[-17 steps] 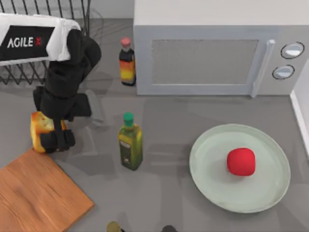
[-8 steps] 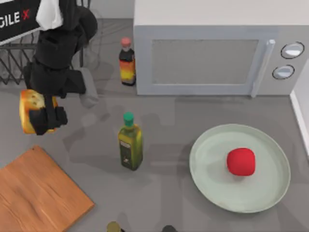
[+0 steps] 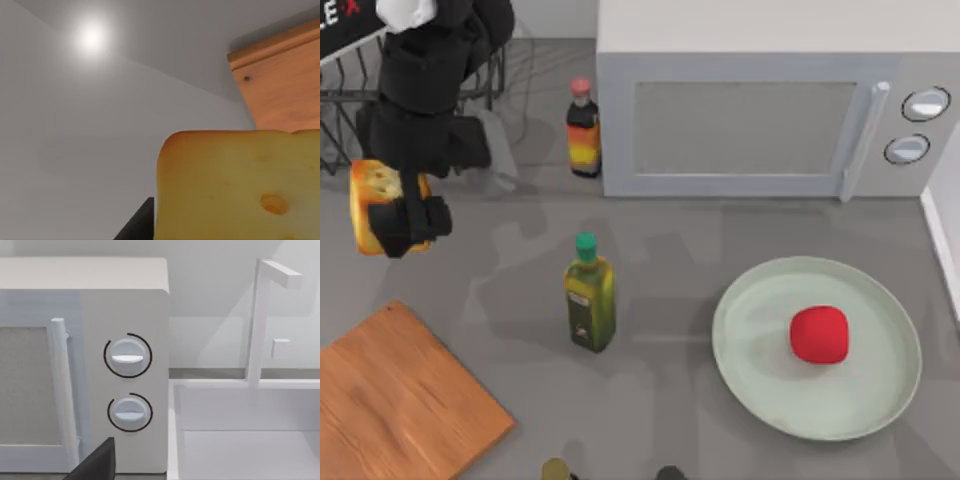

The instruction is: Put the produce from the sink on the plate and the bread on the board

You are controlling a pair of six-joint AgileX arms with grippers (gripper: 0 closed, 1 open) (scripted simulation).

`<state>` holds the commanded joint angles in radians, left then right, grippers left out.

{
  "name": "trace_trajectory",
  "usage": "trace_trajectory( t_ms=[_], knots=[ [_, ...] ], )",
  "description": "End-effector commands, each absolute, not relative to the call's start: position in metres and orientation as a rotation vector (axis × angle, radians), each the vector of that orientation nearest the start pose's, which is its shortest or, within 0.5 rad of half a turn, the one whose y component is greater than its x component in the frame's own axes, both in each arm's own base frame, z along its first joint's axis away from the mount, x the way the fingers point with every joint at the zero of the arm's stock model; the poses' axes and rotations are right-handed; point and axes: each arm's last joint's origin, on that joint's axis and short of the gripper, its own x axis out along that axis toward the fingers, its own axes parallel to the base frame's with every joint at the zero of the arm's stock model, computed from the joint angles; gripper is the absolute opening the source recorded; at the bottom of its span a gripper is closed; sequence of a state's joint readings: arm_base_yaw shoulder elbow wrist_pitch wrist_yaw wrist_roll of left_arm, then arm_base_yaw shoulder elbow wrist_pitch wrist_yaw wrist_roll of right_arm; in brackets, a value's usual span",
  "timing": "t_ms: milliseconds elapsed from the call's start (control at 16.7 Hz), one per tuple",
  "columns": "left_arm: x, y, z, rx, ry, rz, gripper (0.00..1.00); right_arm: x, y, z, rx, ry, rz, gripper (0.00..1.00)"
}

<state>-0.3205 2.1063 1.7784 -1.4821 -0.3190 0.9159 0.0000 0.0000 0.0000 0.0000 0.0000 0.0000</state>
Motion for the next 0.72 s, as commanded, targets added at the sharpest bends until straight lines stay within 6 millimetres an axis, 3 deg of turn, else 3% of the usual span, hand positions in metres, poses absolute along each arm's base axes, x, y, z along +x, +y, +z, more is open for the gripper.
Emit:
trace_trajectory(
  t_ms=[360,720],
  knots=[
    [0.364,-0.096,0.211,1.033,1.698,-0.617,0.00,0.106,-0.001,0.160,0.000,0.000,0.000,1.00],
    [0.337,-0.067,0.208,0.556,1.735,-0.167,0.00,0.106,-0.001,0.160,0.000,0.000,0.000,1.00]
  ],
)
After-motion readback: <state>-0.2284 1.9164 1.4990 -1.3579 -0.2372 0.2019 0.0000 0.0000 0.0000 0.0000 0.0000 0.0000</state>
